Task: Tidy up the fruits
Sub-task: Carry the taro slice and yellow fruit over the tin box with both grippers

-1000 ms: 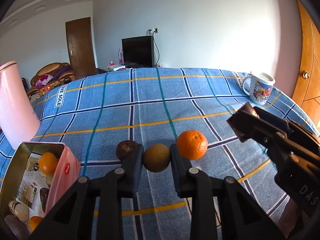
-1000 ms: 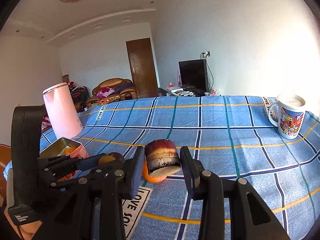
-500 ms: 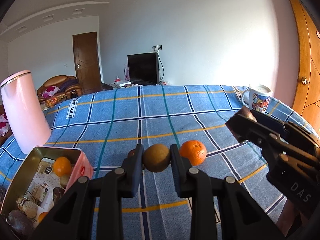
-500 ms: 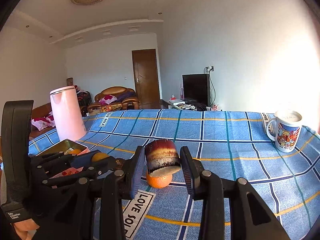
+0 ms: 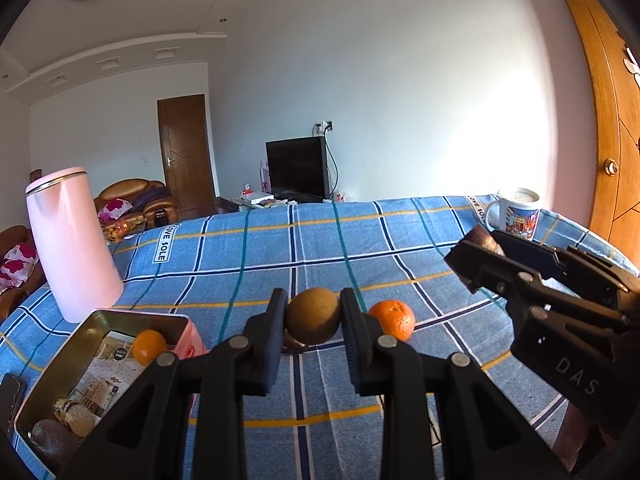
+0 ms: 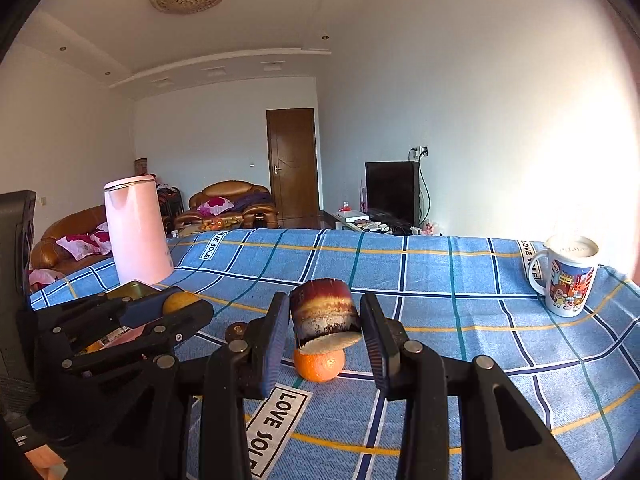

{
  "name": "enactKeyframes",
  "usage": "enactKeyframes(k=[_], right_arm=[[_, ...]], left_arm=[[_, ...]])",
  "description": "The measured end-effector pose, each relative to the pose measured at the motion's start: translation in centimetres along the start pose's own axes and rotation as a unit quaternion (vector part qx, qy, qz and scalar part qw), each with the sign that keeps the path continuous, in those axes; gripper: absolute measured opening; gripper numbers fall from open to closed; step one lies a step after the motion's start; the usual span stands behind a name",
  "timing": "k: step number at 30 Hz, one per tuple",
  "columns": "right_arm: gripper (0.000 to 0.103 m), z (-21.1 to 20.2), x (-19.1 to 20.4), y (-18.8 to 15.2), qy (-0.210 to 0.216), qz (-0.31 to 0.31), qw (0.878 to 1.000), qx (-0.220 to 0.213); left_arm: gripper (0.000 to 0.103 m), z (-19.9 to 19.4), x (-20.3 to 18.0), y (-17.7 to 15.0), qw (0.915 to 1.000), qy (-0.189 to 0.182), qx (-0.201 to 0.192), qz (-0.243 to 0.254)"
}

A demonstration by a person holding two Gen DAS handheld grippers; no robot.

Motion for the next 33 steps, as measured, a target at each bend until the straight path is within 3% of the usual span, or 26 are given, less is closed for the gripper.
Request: enactKeyframes(k=[21,33], right_arm=[[0.039,-0.4,1.6,0.1,-0.013,-0.018,1.0,-0.003],[0.039,1.3,6.5,0.5,0.042,-0.02,0.999,0.021]], left_arm=[[0.028,-1.2,2.2,-0.6,0.9998,-0.012,-0.001,-0.018],[0.028,-2.7,6.6,-0.9,0.9991,0.0,-0.002,-0.043]])
Point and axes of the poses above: each gripper's, at about its wrist camera, not at the fingertips, and z roughly the way its jaws point, x to its left, y to its top, the point moved 7 cm from there along z, roughly the way its jaws point, and after that the axes turned 7 degrees about y, right-handed, at the moved point
